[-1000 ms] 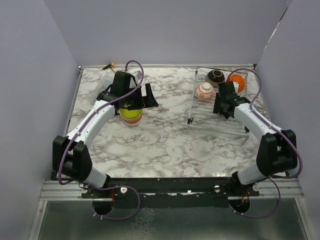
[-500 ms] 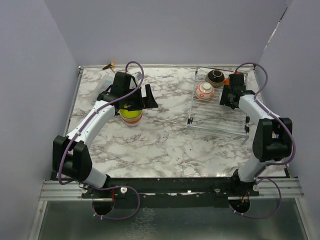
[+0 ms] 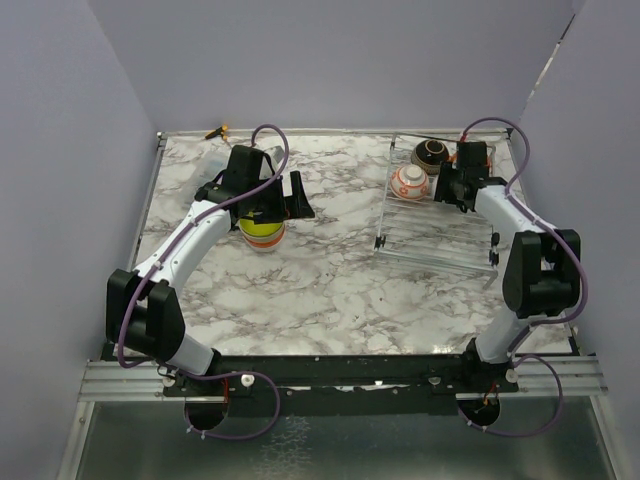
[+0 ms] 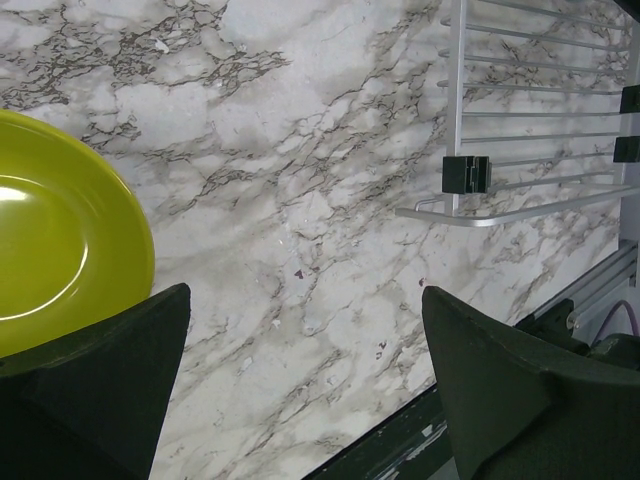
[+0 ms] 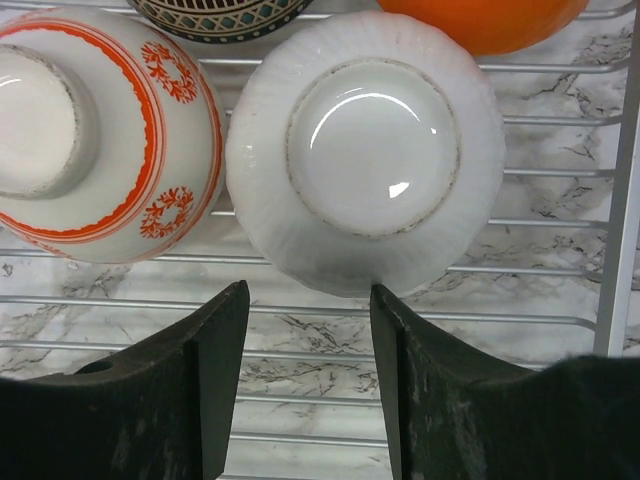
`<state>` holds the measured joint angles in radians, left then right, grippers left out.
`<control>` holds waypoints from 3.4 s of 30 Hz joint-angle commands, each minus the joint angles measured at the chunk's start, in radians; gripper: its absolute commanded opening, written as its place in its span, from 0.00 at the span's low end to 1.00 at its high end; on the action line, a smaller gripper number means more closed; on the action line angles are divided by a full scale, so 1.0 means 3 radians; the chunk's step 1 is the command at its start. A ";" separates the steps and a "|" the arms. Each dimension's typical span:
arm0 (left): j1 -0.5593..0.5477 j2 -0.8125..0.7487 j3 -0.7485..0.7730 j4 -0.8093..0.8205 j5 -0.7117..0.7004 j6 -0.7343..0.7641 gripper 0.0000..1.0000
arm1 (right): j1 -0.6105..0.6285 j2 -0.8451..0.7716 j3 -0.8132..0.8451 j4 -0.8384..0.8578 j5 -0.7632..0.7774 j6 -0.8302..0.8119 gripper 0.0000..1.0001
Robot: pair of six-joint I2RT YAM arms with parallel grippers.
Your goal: Load the bowls into the dish rack
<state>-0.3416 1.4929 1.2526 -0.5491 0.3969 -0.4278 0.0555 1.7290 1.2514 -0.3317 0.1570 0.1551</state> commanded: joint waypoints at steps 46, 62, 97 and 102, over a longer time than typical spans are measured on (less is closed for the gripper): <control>0.0192 -0.0541 -0.0565 -0.0167 -0.1955 -0.0358 0.65 | -0.0134 -0.1704 -0.0979 0.0010 -0.2024 0.1324 0.67; 0.0189 0.0341 0.0244 -0.0767 -0.2363 -0.0422 0.33 | -0.0129 -0.1357 -0.0957 0.0160 -0.2125 0.1334 0.63; 0.0192 0.0753 0.0560 -0.1016 -0.2680 -0.0007 0.00 | -0.0115 -0.1100 -0.0707 0.0094 -0.1529 0.1548 0.63; 0.0189 0.0598 0.0634 -0.0974 -0.2751 0.0056 0.00 | -0.0118 -0.1102 -0.0649 0.0075 -0.1510 0.1548 0.63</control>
<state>-0.2897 1.7172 1.4170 -0.8623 -0.3882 -0.4431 0.0185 1.3945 1.0195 -0.2928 -0.3309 0.6334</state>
